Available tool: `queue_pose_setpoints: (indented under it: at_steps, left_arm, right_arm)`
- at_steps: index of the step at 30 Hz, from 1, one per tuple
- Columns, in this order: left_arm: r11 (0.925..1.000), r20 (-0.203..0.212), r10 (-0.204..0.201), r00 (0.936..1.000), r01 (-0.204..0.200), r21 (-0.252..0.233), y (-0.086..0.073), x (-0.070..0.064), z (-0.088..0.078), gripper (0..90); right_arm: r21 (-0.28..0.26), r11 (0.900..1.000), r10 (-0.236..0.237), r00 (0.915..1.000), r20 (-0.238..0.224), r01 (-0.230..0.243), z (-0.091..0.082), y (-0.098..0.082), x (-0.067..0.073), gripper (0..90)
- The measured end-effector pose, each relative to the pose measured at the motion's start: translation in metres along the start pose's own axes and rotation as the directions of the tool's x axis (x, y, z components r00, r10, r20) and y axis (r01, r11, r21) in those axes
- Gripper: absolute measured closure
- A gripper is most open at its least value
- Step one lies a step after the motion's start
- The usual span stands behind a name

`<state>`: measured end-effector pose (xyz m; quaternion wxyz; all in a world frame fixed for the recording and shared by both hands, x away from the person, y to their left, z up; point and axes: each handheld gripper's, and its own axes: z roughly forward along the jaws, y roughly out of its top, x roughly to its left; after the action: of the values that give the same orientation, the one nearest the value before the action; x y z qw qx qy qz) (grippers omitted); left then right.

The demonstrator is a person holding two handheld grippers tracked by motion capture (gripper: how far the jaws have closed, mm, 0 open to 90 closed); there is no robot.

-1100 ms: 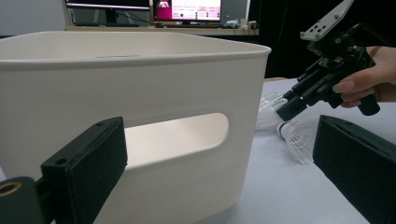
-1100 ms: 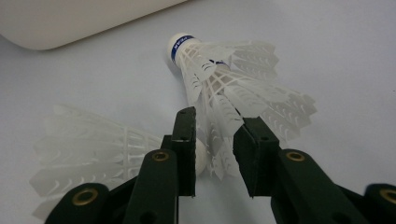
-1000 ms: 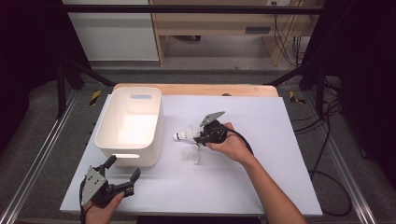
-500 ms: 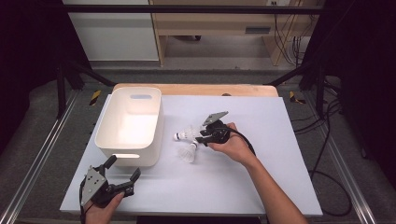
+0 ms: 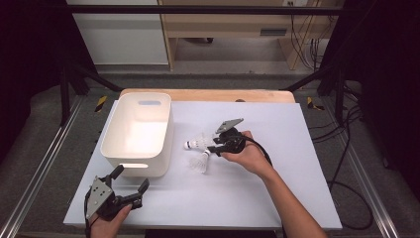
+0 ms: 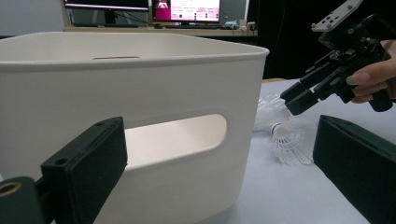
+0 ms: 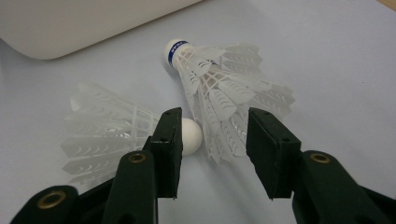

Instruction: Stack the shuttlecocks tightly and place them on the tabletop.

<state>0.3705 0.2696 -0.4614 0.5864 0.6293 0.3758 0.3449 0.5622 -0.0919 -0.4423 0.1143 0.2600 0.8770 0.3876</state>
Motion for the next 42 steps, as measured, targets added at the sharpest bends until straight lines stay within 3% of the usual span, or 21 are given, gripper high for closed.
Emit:
queue_pose_setpoints:
  at_steps: [7, 22, 42]
  left_arm:
    - [1.0, -0.002, 0.0, 1.0, 0.0, 0.0, 0.0, 0.0, 0.0, 3.0]
    - [1.0, 0.001, 0.001, 1.0, -0.001, 0.002, 0.0, 0.0, 0.0, 3.0]
    - [1.0, 0.001, 0.003, 1.0, -0.003, 0.002, 0.0, -0.001, 0.0, 3.0]
  right_arm:
    - [-0.016, 1.0, 0.011, 0.9998, 0.014, -0.01, -0.008, -0.004, 0.006, 49.1]
    - [-0.043, 0.999, 0.011, 0.9971, 0.075, -0.007, -0.022, -0.018, 0.035, 31.0]
    - [-0.07, 0.998, 0.01, 0.9981, 0.06, -0.005, -0.02, -0.031, 0.081, 24.3]
